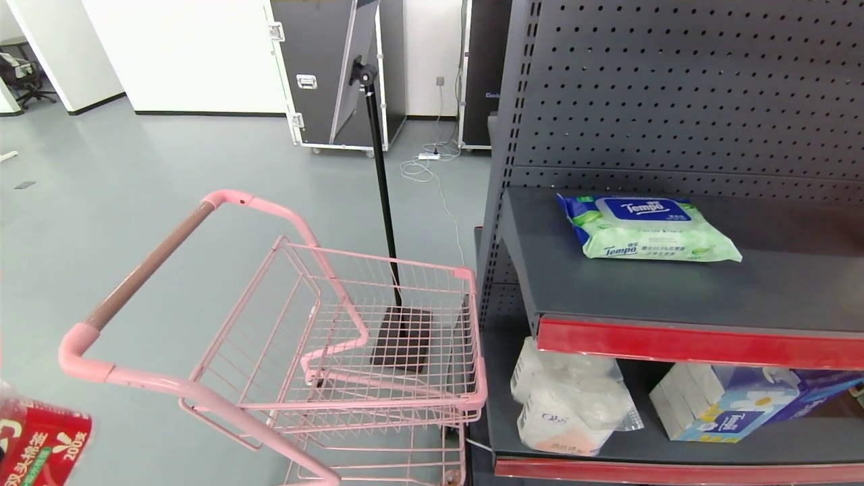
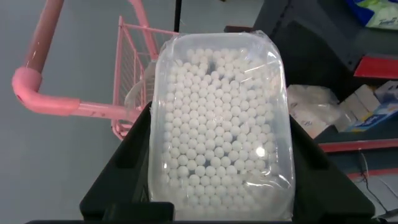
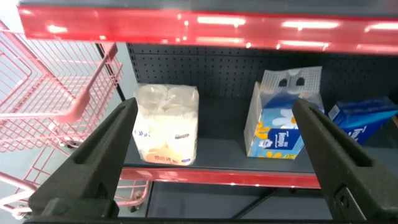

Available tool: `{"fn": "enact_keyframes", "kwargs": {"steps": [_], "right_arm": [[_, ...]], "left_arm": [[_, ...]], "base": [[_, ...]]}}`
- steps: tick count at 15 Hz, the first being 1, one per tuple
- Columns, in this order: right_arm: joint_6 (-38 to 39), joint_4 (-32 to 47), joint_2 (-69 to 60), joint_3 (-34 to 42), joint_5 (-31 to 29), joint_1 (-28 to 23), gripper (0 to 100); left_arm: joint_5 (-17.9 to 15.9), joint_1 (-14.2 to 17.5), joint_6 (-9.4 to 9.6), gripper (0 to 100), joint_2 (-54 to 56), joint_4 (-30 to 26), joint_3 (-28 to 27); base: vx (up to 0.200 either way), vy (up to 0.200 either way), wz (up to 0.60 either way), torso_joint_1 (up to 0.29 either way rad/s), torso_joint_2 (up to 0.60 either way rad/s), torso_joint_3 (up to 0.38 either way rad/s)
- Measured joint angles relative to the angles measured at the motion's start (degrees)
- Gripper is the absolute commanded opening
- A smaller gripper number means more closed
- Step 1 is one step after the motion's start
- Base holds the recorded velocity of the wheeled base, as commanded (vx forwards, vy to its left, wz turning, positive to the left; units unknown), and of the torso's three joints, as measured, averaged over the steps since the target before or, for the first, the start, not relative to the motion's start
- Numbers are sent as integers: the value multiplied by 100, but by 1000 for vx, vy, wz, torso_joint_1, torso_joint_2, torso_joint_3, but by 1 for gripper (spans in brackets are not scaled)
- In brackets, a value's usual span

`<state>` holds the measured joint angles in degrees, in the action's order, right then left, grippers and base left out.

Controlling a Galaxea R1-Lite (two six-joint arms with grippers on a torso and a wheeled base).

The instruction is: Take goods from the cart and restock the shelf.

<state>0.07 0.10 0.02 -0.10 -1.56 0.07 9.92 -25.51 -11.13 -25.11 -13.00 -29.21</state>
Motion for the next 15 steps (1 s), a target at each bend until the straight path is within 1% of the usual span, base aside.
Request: {"fn": "enact_keyframes", "kwargs": {"steps": [3,4,6,7,9,11,13,15], "right_arm": [[0,-2,0,0,-2,0,100],[-2,-2,0,0,0,0,100],[0,-2,0,0,-2,-2,100],[-2,-2,0,0,-2,-2,100],[0,0,0,0,0,0,100],[2,0,0,0,0,0,100],[2,0,0,0,0,0,100],[-2,0,0,0,-2,0,100]], "left_arm": [[-10,-6,27,0,41,68,13],[-10,-6,99,0,48,68,13],[-11,-11,330,0,56,63,11],[-10,-9,396,0,63,62,13],[-7,0,432,0,67,60,13],[6,0,522,0,67,57,13],[15,9,547,0,67,52,18],[17,11,692,0,67,41,41]], "base": [[0,0,0,186,-450,-276],[0,0,0,168,-403,-242],[0,0,0,156,-388,-237],[0,0,0,159,-373,-217],[0,0,0,154,-368,-217],[0,0,0,156,-361,-205],[0,-200,0,164,-359,-212],[0,-200,0,34,-98,-44]]}}
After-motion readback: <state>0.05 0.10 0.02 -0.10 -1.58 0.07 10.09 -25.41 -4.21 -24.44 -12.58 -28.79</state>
